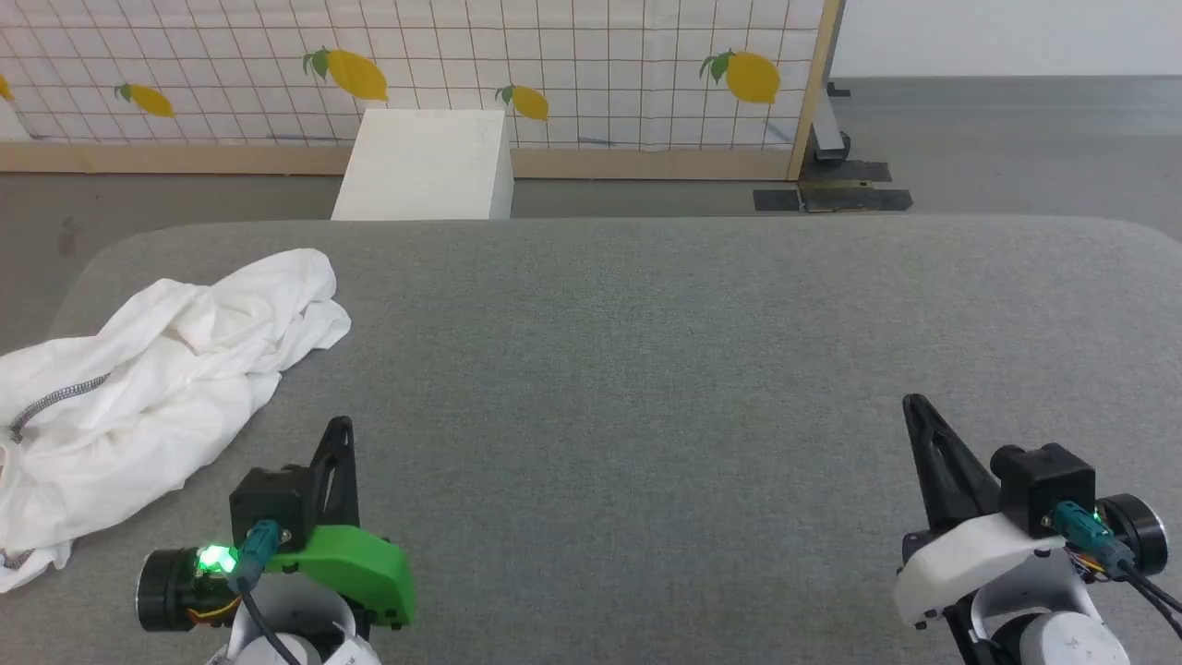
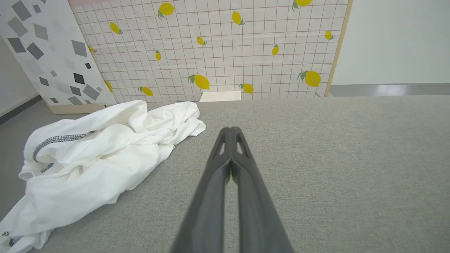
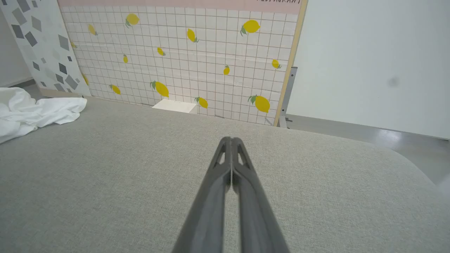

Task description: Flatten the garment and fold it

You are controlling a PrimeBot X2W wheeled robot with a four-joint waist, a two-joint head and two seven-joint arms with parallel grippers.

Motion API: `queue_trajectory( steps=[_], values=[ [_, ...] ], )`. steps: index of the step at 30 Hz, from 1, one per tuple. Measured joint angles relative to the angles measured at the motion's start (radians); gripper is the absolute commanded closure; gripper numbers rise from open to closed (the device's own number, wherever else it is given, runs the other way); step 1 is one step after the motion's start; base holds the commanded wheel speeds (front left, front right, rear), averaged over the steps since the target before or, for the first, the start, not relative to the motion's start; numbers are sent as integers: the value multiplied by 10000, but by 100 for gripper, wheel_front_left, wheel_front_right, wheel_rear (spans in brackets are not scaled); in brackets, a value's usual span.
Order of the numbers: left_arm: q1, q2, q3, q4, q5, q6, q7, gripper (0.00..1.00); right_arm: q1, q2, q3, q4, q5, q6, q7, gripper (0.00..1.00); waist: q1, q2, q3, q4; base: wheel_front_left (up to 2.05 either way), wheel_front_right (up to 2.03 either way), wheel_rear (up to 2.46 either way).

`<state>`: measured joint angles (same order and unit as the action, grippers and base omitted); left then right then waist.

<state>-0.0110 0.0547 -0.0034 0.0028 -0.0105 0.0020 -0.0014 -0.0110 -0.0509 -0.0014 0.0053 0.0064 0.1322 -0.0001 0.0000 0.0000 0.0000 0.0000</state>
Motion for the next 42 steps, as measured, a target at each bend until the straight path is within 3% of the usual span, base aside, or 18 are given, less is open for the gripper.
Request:
queue_trajectory(
  steps=[2, 3, 24, 42],
  values=[
    [0, 0, 0, 0, 0, 0, 0, 100, 0, 0, 0, 0, 0, 0, 0, 100, 0, 0, 0, 0, 0, 0, 0],
    [0, 0, 0, 0, 0, 0, 0, 0, 0, 0, 2, 0, 0, 0, 0, 0, 0, 0, 0, 0, 0, 0, 0],
    [-4, 2, -109, 219, -188, 38, -265, 0, 0, -2, -40, 209, 320, 0, -261, 0, 0, 0, 26, 100, 0, 0, 0],
    [-5, 2, -123, 433, -428, 169, -635, 0, 1, -2, -10, 495, 748, 0, -625, 0, 0, 0, 126, 931, 0, 0, 0]
  ],
)
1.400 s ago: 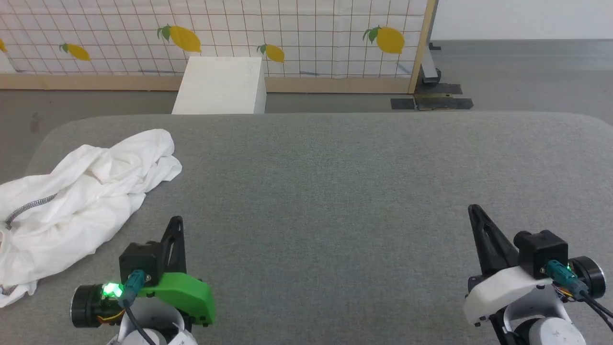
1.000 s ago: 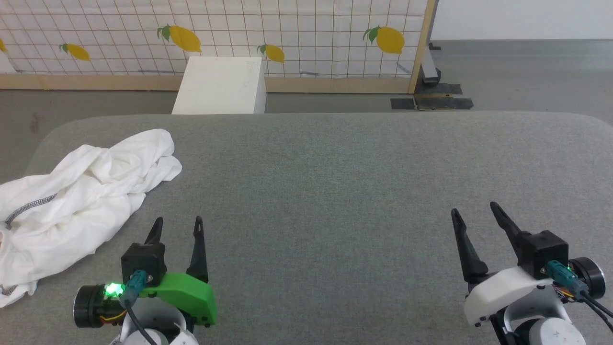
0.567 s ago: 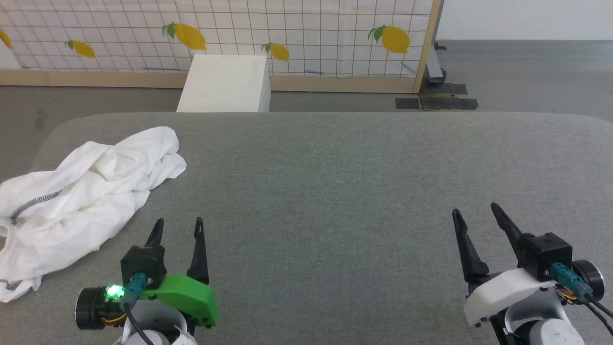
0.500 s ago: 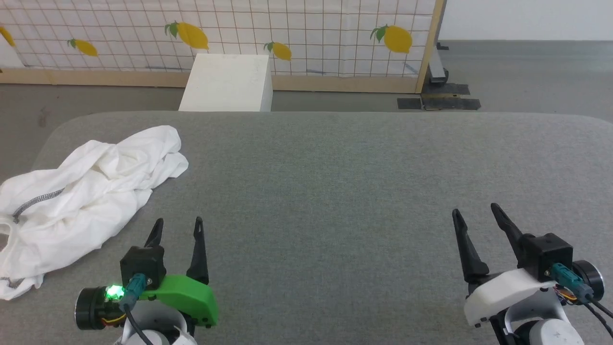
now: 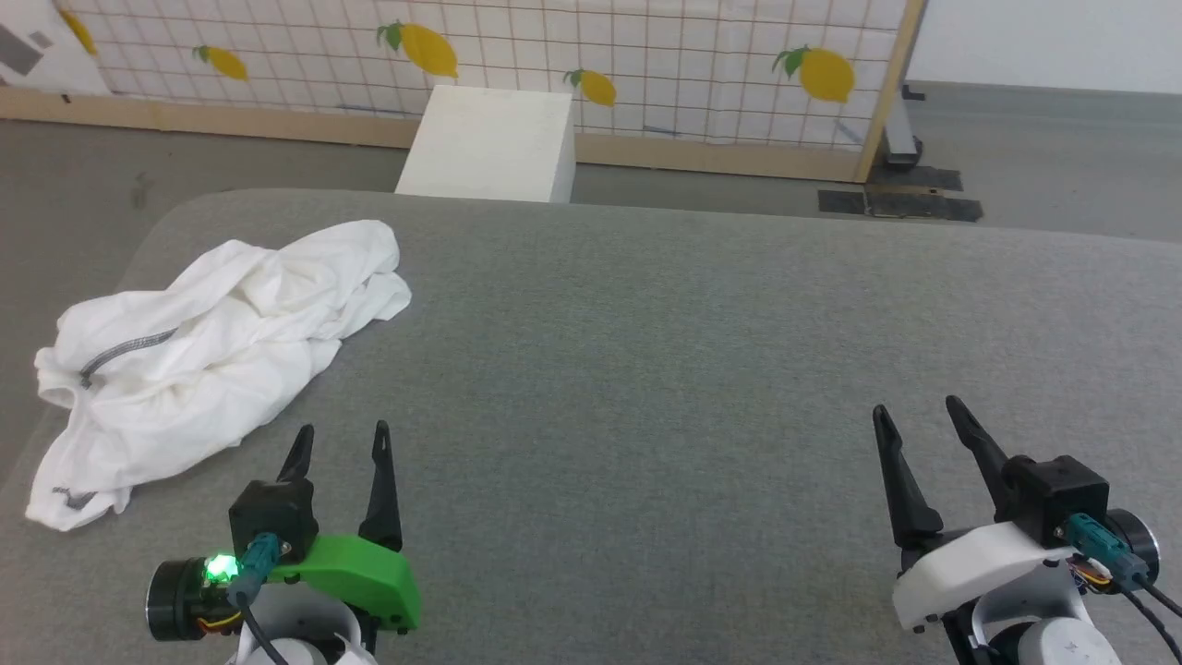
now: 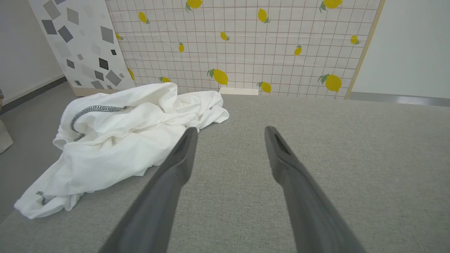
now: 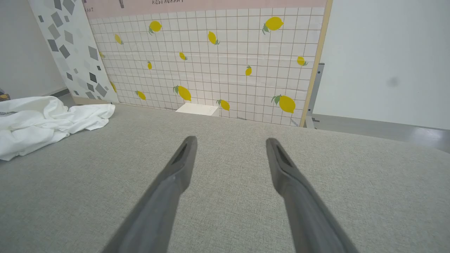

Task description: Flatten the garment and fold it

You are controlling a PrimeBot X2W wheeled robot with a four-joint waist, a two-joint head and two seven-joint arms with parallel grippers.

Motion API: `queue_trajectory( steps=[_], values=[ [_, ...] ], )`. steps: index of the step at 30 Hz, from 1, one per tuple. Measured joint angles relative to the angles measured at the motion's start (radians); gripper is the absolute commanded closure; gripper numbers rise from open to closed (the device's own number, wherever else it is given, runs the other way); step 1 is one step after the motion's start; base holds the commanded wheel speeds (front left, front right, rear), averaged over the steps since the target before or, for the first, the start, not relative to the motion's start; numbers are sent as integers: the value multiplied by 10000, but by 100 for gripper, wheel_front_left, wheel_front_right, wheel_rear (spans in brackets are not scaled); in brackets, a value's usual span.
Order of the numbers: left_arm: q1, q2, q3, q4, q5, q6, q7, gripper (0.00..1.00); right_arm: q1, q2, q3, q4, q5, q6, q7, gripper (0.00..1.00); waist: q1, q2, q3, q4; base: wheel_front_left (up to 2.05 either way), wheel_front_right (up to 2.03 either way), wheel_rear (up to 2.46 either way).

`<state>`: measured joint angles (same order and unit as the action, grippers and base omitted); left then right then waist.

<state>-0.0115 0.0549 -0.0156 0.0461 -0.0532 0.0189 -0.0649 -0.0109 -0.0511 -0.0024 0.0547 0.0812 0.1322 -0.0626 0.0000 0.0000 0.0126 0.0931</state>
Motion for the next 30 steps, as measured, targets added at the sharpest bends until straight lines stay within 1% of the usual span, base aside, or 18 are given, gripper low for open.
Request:
queue_trajectory(
  steps=[30],
  values=[
    [32, 0, -46, 228, -449, 263, -612, 0, 33, 2, 67, 564, 616, 0, -619, 0, 0, 0, 52, 1976, 0, 0, 0]
  ],
)
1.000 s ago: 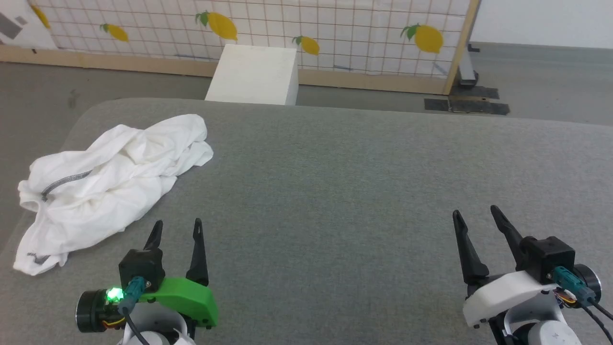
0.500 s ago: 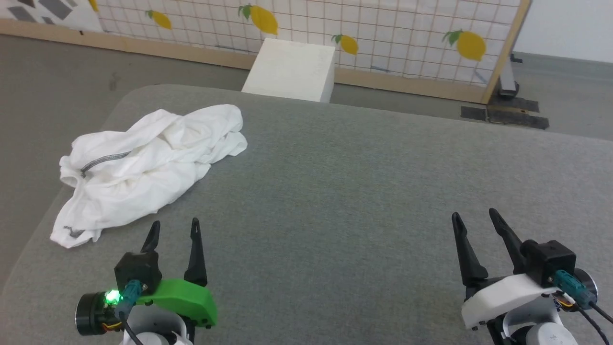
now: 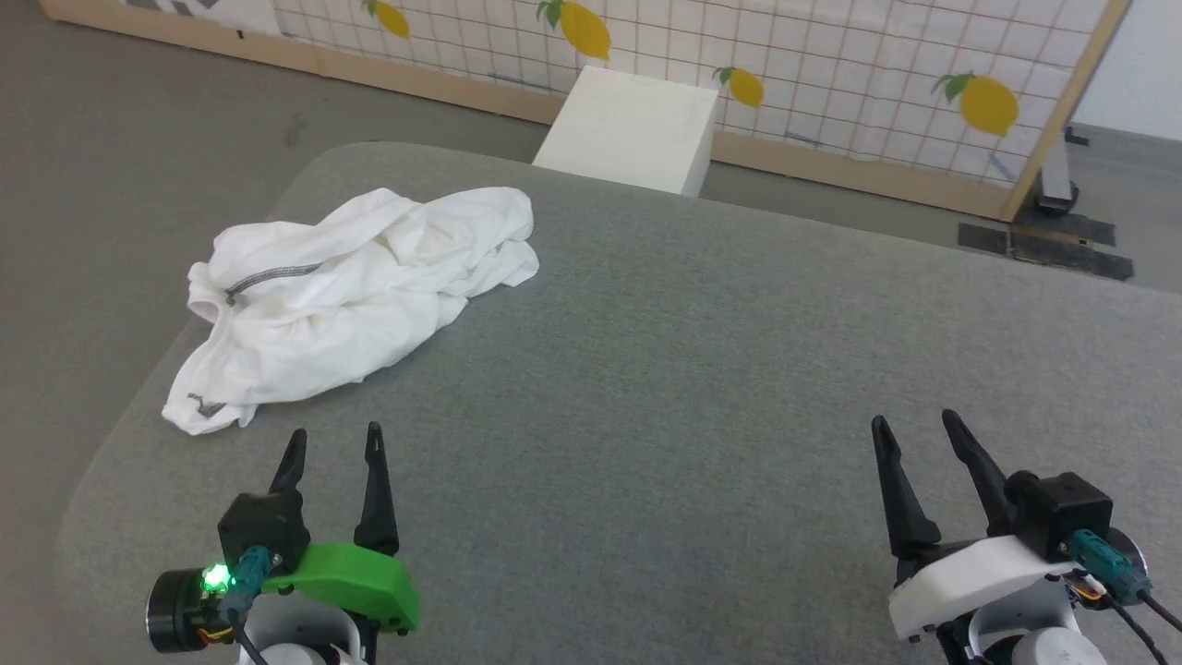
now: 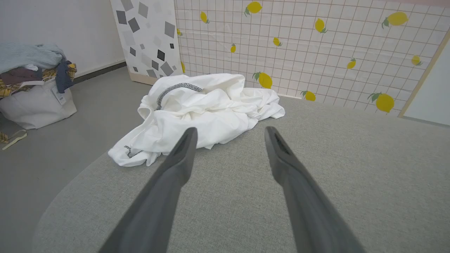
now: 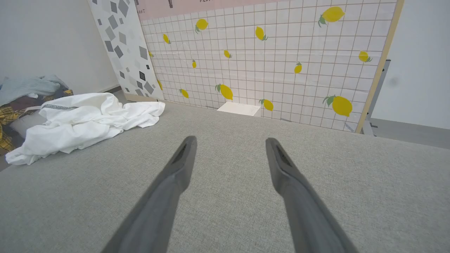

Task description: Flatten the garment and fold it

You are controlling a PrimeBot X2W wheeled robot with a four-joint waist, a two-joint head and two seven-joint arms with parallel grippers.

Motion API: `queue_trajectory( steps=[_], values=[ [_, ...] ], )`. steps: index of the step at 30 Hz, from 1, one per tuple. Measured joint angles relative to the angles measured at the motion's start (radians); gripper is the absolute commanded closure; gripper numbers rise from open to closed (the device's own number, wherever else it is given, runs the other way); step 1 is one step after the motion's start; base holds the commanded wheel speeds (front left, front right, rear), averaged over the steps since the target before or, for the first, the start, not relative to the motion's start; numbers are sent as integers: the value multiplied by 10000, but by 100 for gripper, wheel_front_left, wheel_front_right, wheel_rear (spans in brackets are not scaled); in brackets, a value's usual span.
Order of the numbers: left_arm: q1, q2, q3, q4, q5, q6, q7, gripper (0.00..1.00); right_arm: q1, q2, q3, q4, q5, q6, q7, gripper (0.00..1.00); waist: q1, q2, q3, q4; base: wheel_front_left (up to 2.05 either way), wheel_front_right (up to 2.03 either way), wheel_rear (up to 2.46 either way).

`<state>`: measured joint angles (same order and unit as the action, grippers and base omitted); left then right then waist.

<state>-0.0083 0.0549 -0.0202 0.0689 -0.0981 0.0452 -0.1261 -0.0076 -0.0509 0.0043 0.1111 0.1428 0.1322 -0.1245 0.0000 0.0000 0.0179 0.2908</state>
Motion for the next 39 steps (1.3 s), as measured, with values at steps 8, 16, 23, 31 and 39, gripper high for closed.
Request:
queue_trajectory(
  steps=[8, 16, 23, 31, 39],
  values=[
    [68, 0, -2, 71, -79, 59, -174, 0, 60, 0, 19, 136, 75, 0, -173, 0, 0, 0, 18, 452, 0, 0, 0],
    [72, 0, -50, 151, -169, 102, -337, 0, 72, 0, 59, 288, 117, 0, -343, 0, 0, 0, 52, 876, 0, 0, 0],
    [78, 0, -88, 199, -261, 178, -443, 0, 73, 0, 88, 445, 209, 0, -449, 0, 0, 0, 79, 1213, 0, 0, 0],
    [81, 0, -104, 276, -443, 263, -621, 0, 73, 0, 146, 646, 378, 0, -639, 0, 0, 0, 87, 1559, 0, 0, 0],
    [81, 0, -192, 433, -529, 265, -796, 0, 73, 2, 180, 807, 497, 0, -798, 0, 0, 0, 174, 1814, 0, 0, 0]
  ],
)
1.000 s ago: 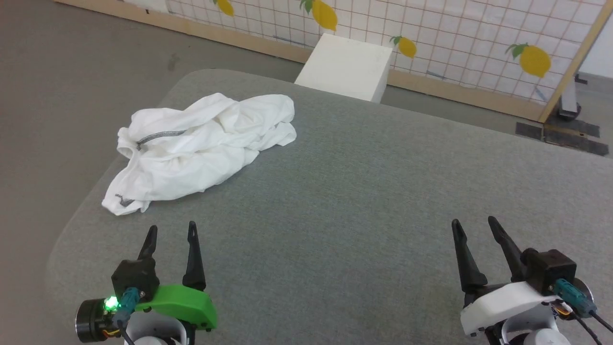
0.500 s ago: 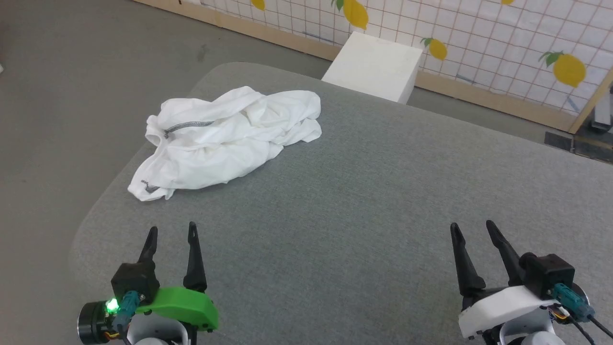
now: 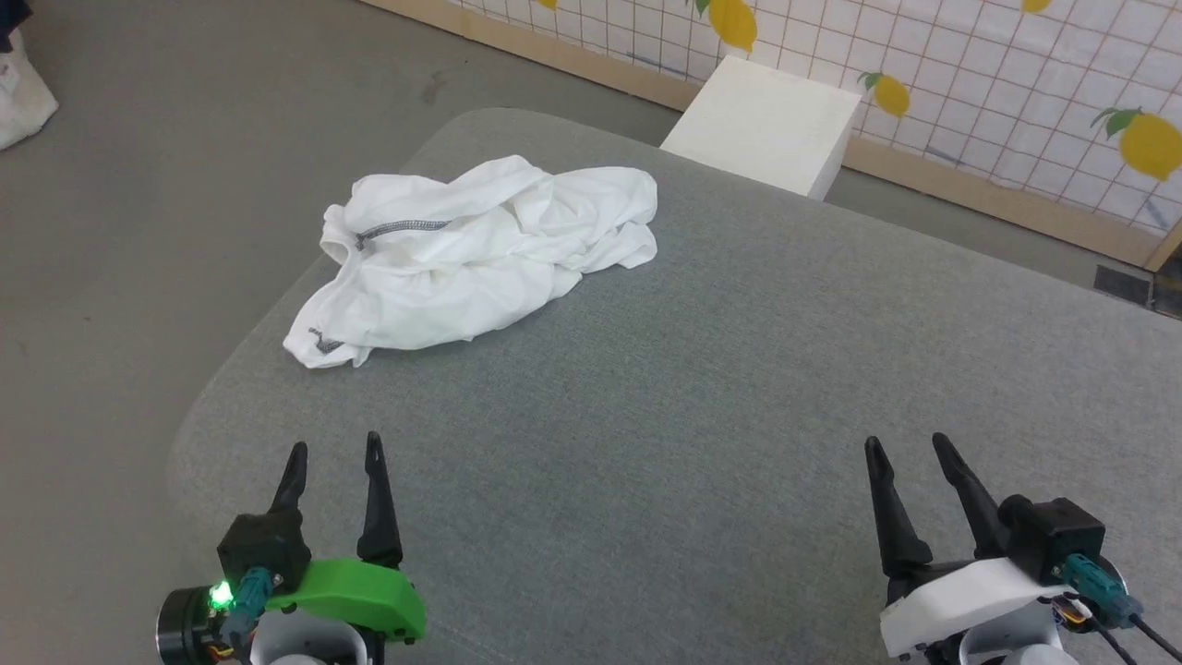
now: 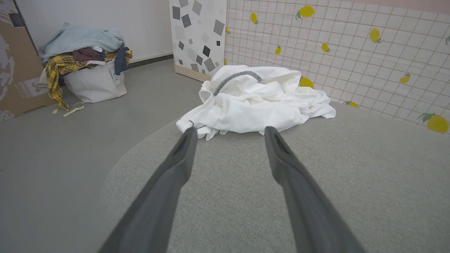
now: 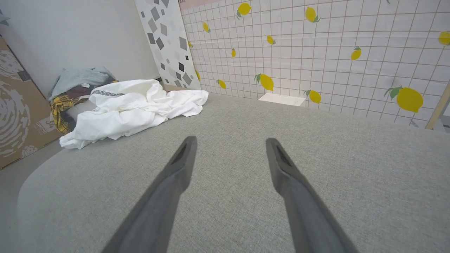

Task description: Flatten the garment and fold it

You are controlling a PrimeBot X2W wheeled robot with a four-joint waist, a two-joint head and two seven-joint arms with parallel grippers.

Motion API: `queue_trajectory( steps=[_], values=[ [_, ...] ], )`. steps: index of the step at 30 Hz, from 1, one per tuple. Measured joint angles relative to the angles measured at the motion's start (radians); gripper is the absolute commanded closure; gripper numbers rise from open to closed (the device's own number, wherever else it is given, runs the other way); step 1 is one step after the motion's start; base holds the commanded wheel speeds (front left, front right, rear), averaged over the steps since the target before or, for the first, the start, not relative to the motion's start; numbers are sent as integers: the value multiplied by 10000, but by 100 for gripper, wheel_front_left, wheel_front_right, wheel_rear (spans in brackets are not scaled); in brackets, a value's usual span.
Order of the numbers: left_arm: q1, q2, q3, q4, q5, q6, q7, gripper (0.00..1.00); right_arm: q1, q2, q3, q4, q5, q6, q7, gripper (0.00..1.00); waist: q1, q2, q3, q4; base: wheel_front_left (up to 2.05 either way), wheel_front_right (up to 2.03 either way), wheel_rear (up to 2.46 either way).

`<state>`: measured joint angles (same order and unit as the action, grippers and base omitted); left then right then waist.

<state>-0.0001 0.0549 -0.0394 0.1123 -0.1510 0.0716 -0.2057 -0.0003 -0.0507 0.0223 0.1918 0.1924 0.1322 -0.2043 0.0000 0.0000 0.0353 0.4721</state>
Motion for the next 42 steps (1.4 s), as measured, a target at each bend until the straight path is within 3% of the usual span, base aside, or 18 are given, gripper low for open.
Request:
queue_trajectory(
  steps=[24, 31, 34, 38, 42],
  values=[
    [-77, 38, -19, 456, -224, -12, -485, 0, -15, 4, 88, 466, 305, 0, -514, 0, 0, 0, 250, 329, 0, 0, 0],
    [-1640, 688, 311, 974, -533, -495, -468, 0, -68, 10, -33, 355, 226, 0, -441, 0, 0, 0, 455, -147, 0, 0, 0],
    [-2651, 1016, 568, 1271, -972, -913, -213, 0, -132, 8, -165, 167, 59, 0, -318, 0, 0, 0, 649, -349, 0, 0, 0],
    [-4184, 1429, 861, 2025, -2104, -1569, 828, 0, -265, 8, -393, -226, -230, 0, -61, 0, 1, 0, 1054, -577, 0, 0, 0],
    [-5626, 2046, 940, 2917, -3022, -1835, 2245, 0, -511, 8, -629, -786, -652, 0, 297, 0, 0, 0, 1580, -785, 0, 0, 0]
  ],
)
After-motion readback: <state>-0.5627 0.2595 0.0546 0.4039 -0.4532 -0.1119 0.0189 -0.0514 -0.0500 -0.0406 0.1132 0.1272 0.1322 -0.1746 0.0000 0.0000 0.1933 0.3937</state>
